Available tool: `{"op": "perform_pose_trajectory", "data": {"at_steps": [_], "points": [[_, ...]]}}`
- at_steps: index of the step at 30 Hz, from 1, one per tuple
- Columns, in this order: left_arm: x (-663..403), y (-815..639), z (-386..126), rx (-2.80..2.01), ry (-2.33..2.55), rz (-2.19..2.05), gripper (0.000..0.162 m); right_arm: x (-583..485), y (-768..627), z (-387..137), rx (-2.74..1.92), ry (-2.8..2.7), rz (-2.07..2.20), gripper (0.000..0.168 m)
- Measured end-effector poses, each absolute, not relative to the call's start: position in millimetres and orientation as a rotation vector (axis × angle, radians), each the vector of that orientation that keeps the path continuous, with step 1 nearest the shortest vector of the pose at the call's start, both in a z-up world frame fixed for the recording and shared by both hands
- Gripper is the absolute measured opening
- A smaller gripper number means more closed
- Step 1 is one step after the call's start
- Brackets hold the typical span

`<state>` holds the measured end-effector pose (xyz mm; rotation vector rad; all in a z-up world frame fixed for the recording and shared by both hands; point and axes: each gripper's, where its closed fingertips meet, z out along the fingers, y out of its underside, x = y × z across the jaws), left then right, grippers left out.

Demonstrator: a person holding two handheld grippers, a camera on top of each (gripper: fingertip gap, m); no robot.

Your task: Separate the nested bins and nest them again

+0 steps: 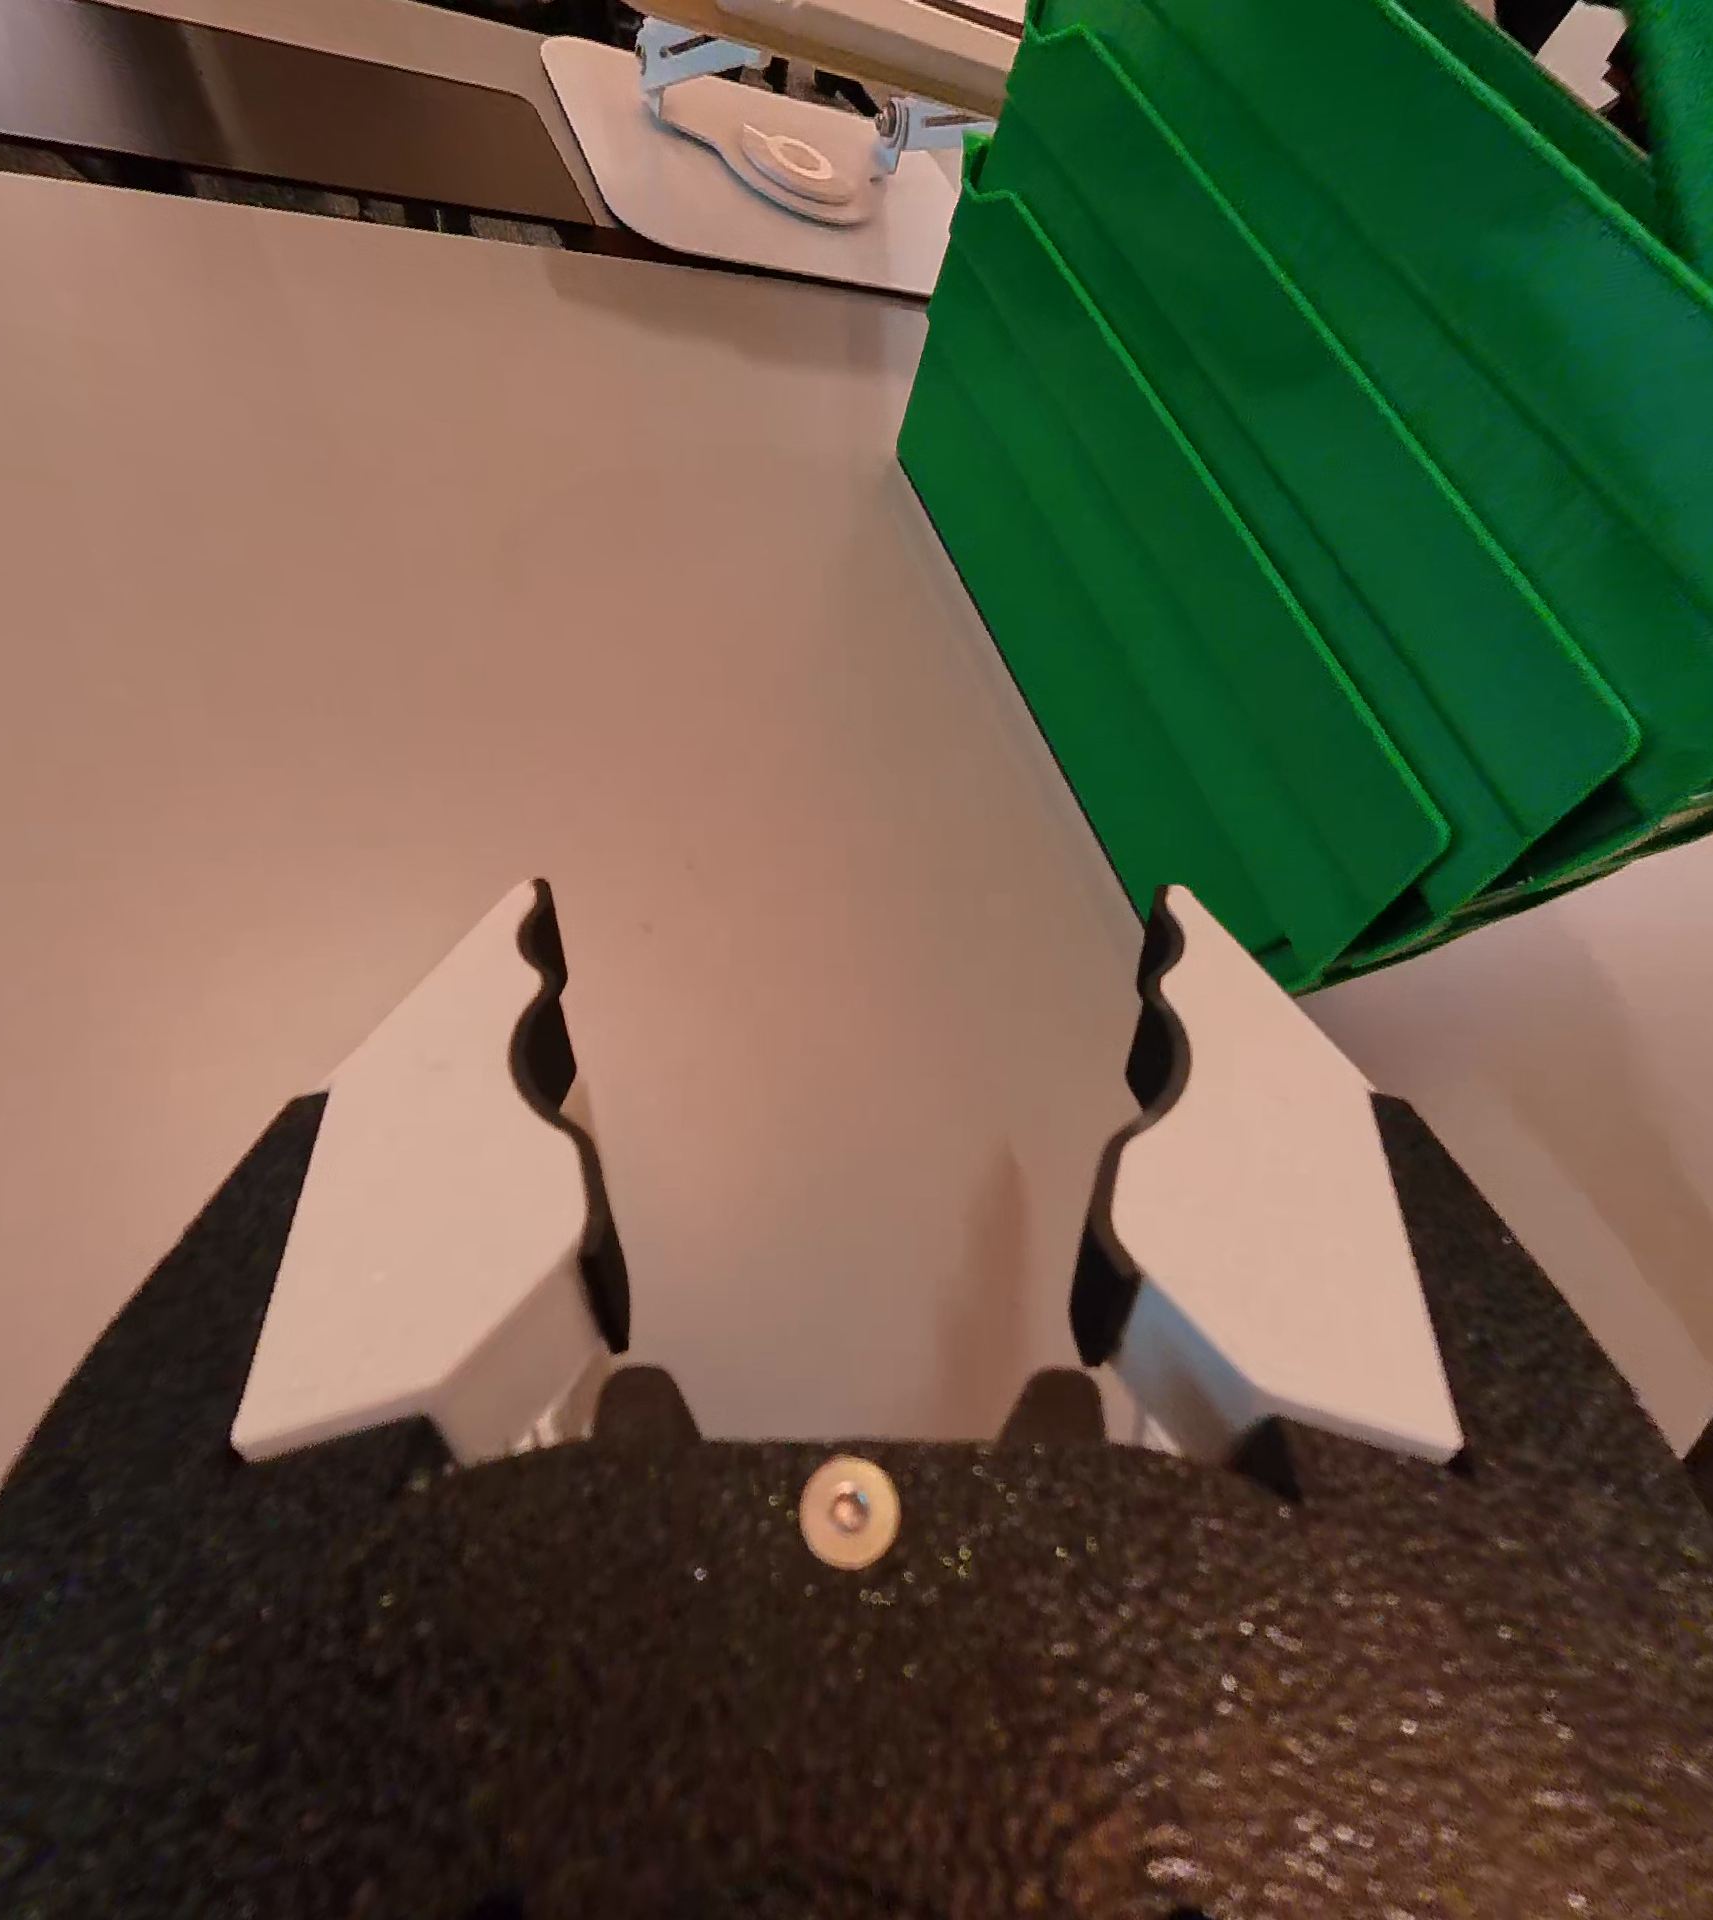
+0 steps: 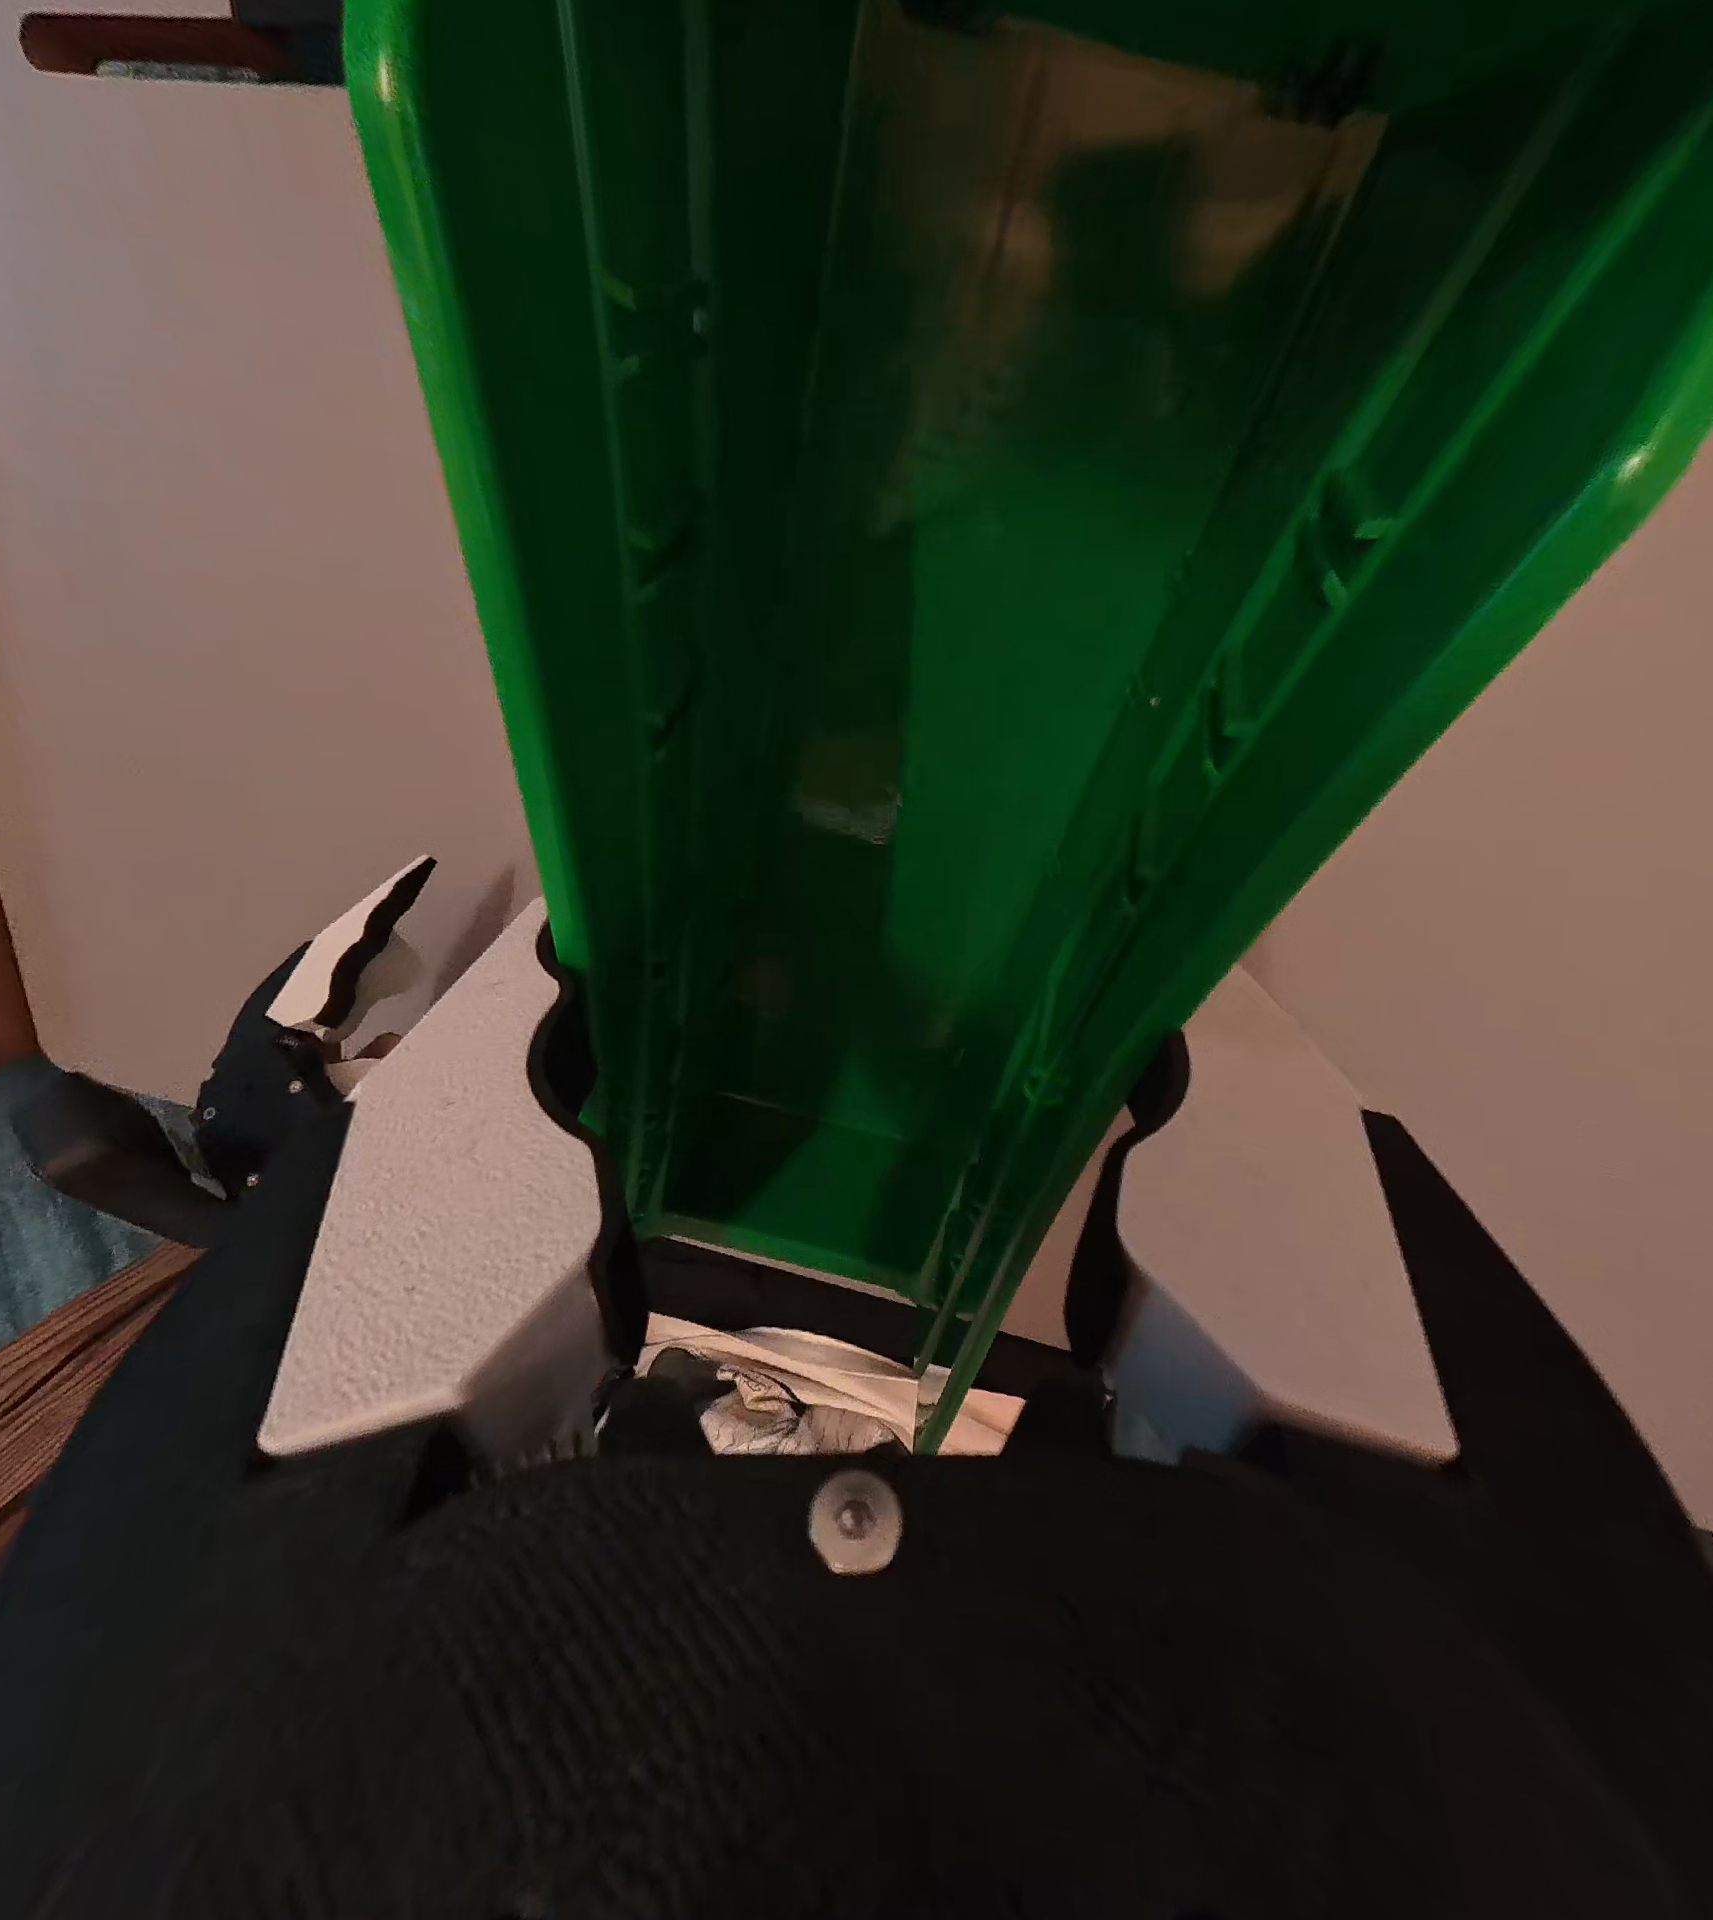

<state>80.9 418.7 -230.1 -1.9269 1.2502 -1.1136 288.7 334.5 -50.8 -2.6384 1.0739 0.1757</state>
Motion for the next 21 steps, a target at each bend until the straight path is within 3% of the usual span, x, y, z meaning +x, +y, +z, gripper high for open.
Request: {"op": "perform_pose_trajectory", "data": {"at_steps": [21], "points": [[83.8, 417.5, -240.5, -1.959, 1.264, -1.123, 0.108, 279.2, 341.5, -135.5, -2.753, 1.078, 0.165, 0.114]]}}
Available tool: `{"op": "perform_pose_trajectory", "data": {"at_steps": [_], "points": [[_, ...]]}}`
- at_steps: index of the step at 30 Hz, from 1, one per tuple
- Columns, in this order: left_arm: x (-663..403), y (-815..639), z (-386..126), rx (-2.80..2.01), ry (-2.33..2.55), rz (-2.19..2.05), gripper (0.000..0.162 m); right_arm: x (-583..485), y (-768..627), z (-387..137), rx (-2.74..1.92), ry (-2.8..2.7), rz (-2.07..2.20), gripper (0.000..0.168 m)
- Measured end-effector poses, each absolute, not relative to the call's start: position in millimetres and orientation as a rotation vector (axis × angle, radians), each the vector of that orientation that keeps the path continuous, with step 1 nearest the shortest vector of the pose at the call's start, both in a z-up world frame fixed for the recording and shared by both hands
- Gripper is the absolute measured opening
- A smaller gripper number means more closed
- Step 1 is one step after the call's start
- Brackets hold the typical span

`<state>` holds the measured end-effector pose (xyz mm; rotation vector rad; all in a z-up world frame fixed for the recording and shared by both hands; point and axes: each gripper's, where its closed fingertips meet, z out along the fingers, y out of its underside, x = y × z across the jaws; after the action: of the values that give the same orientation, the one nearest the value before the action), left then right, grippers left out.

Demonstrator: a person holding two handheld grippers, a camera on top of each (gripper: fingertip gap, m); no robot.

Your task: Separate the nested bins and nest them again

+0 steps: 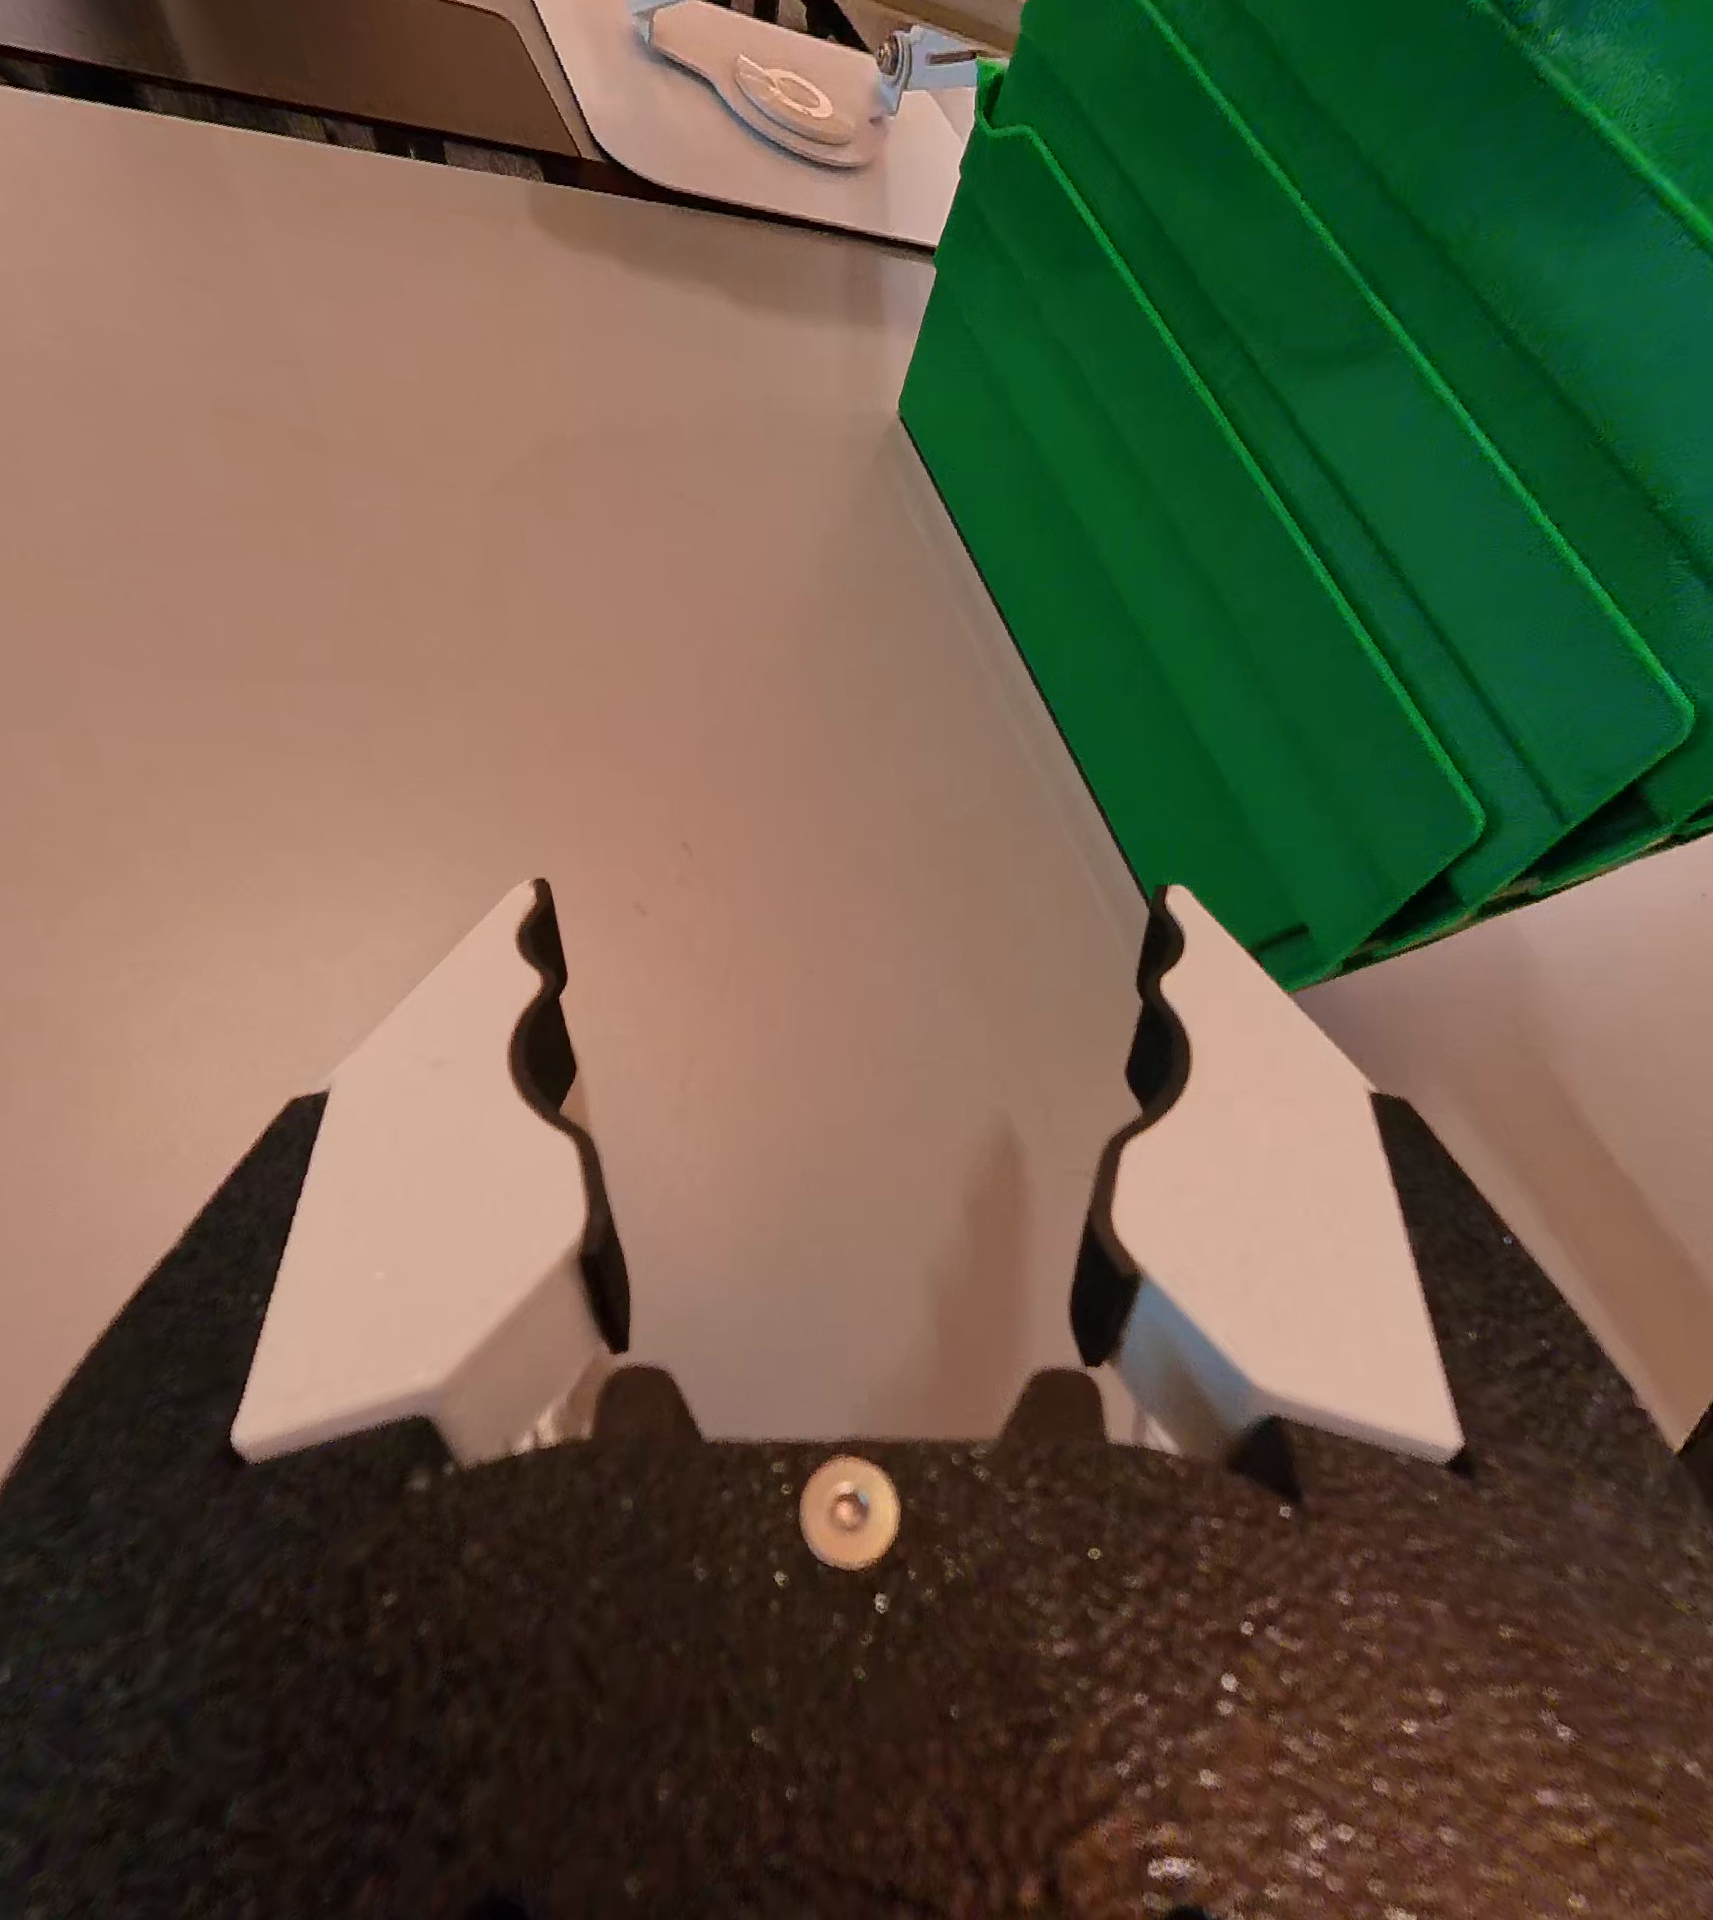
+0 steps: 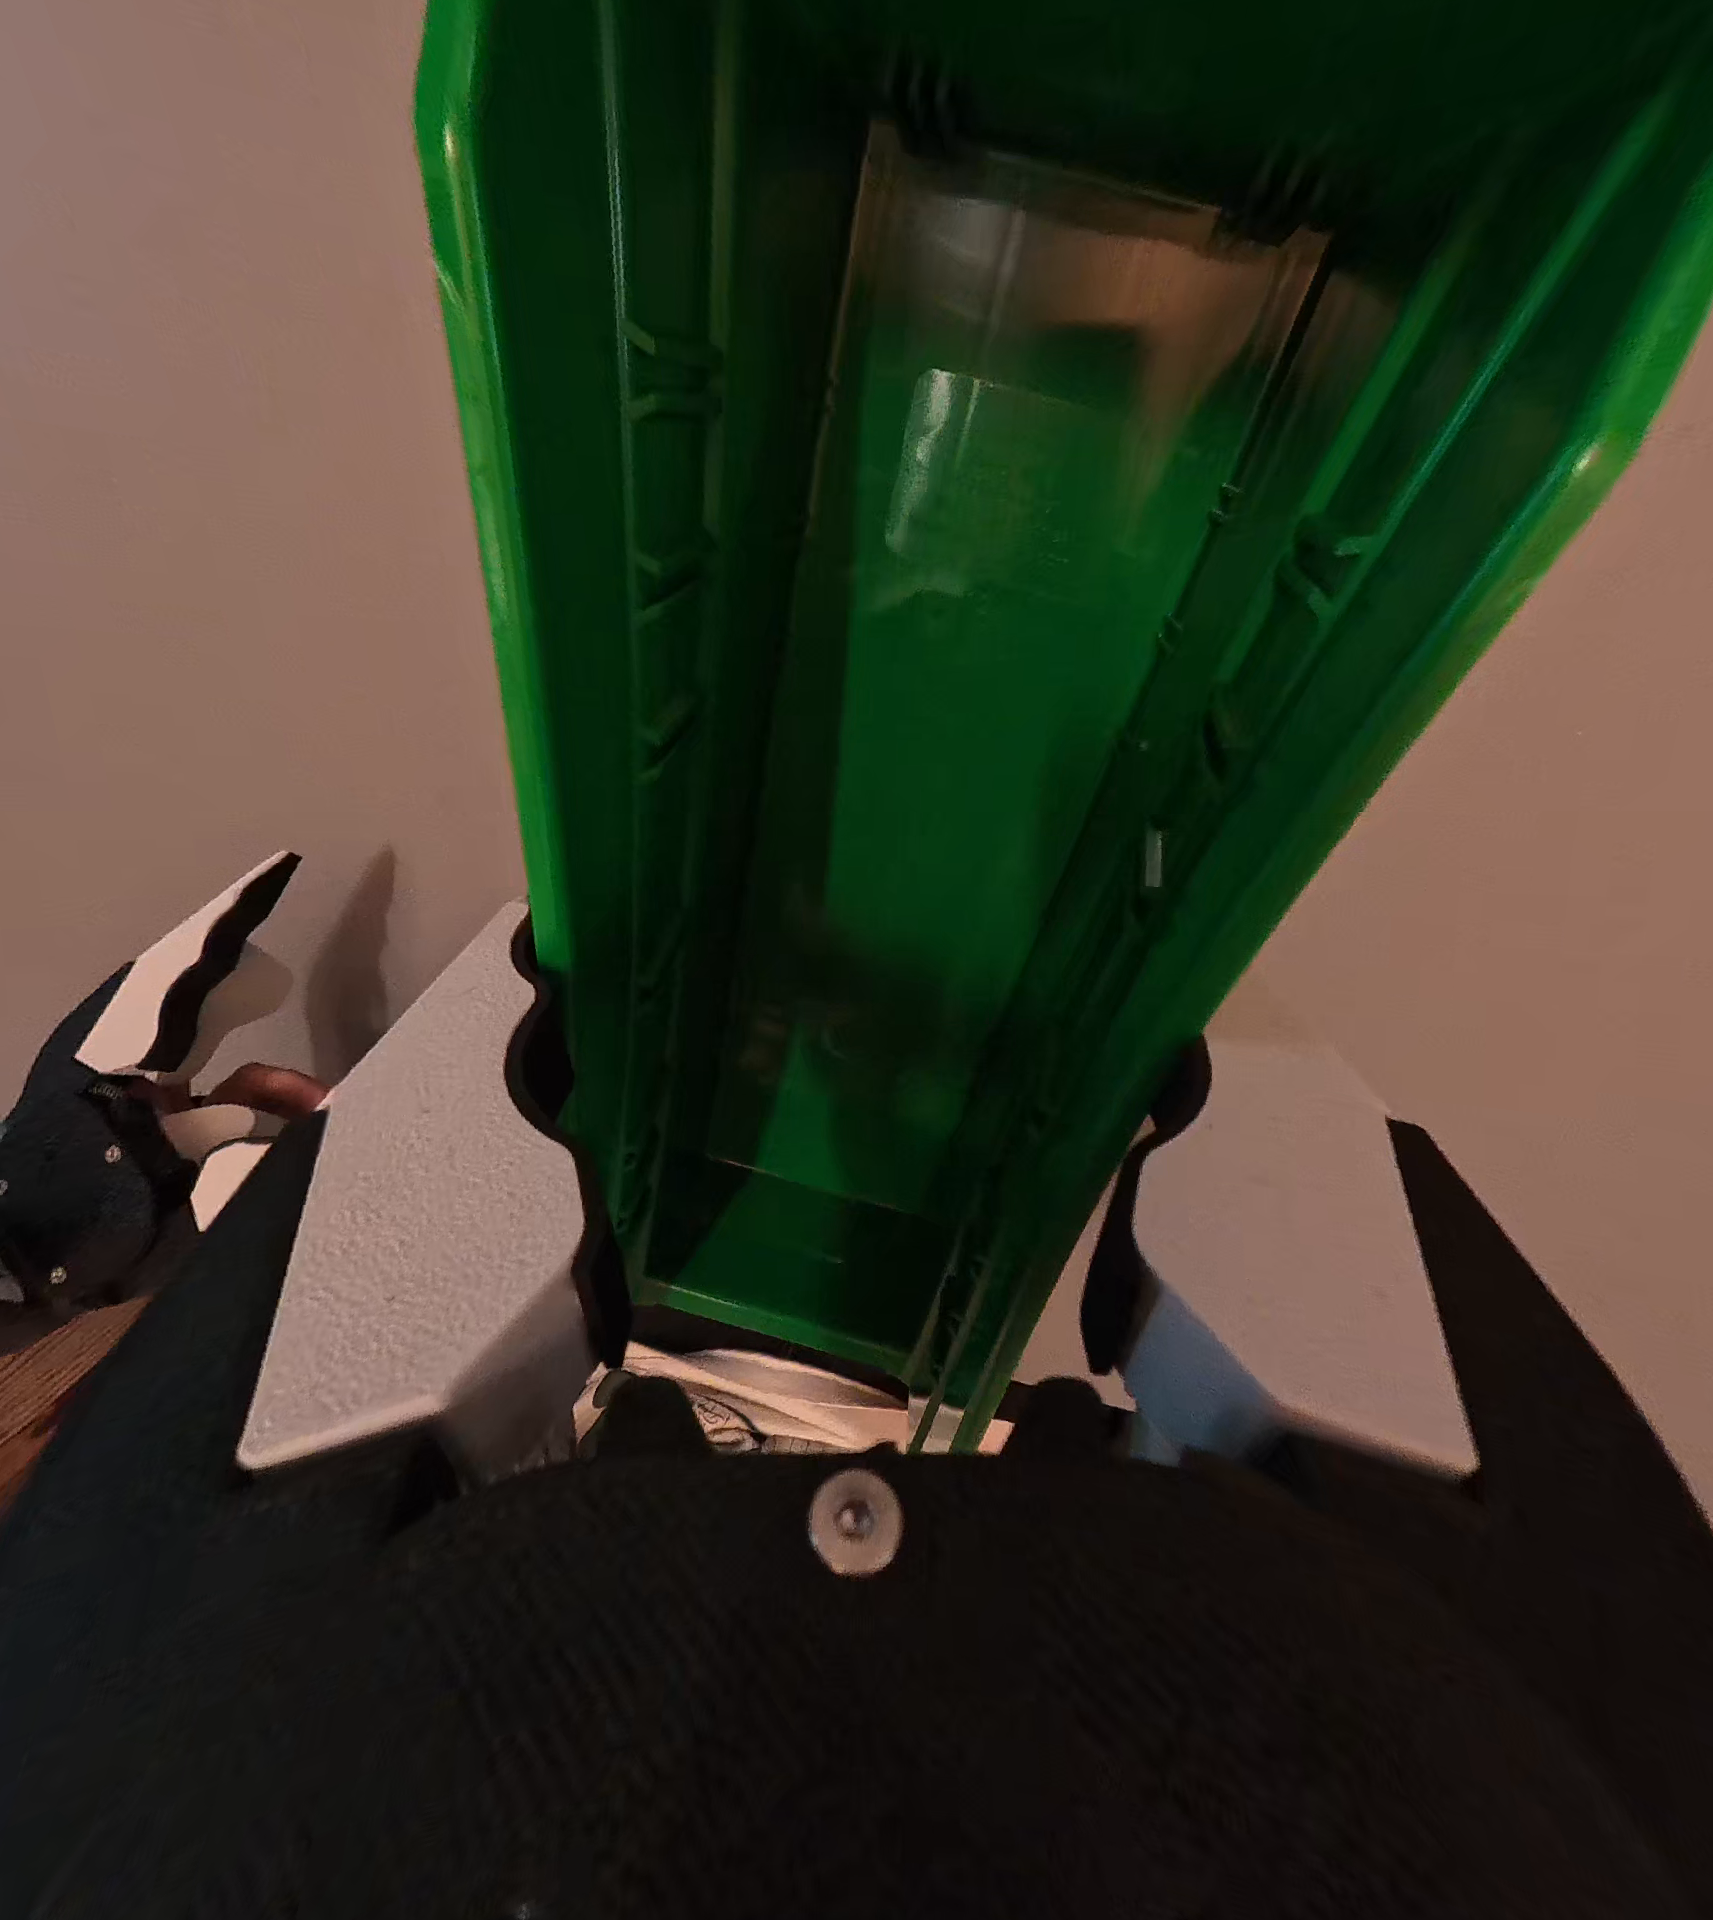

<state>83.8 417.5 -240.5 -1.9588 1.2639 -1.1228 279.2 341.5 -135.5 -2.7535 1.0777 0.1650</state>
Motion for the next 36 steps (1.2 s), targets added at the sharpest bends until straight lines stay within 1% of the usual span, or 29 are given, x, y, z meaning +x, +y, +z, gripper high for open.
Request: {"op": "perform_pose_trajectory", "data": {"at_steps": [2, 5, 7, 12, 25, 28, 29, 31, 34, 36], "points": [[84.0, 417.0, -240.2, -1.957, 1.265, -1.122, 0.108, 277.9, 342.3, -137.4, -2.767, 1.075, 0.146, 0.117], [84.3, 416.2, -240.1, -1.956, 1.269, -1.121, 0.108, 277.9, 341.2, -140.6, -2.787, 1.071, 0.131, 0.129], [84.2, 415.3, -240.6, -1.958, 1.273, -1.122, 0.108, 278.7, 340.5, -141.5, -2.786, 1.059, 0.155, 0.133], [84.8, 415.3, -241.6, -1.962, 1.272, -1.128, 0.108, 281.1, 341.7, -142.7, -2.743, 1.050, 0.205, 0.134], [82.9, 417.7, -242.7, -1.971, 1.264, -1.126, 0.109, 276.4, 338.3, -133.1, -2.824, 0.989, 0.243, 0.136], [83.0, 417.7, -243.0, -1.971, 1.266, -1.127, 0.109, 277.3, 336.3, -125.3, -2.849, 0.963, 0.247, 0.133], [83.0, 417.7, -242.8, -1.971, 1.266, -1.127, 0.109, 279.6, 335.5, -122.0, -2.858, 0.944, 0.227, 0.129], [83.1, 418.0, -242.2, -1.967, 1.264, -1.128, 0.108, 285.7, 335.7, -114.9, -2.861, 0.909, 0.172, 0.115], [83.5, 418.2, -244.4, -1.974, 1.266, -1.132, 0.109, 295.1, 329.4, -110.6, -2.914, 0.854, 0.067, 0.084], [83.3, 418.7, -246.4, -1.983, 1.268, -1.130, 0.109, 301.9, 325.8, -108.6, -2.951, 0.799, -0.003, 0.067]]}}
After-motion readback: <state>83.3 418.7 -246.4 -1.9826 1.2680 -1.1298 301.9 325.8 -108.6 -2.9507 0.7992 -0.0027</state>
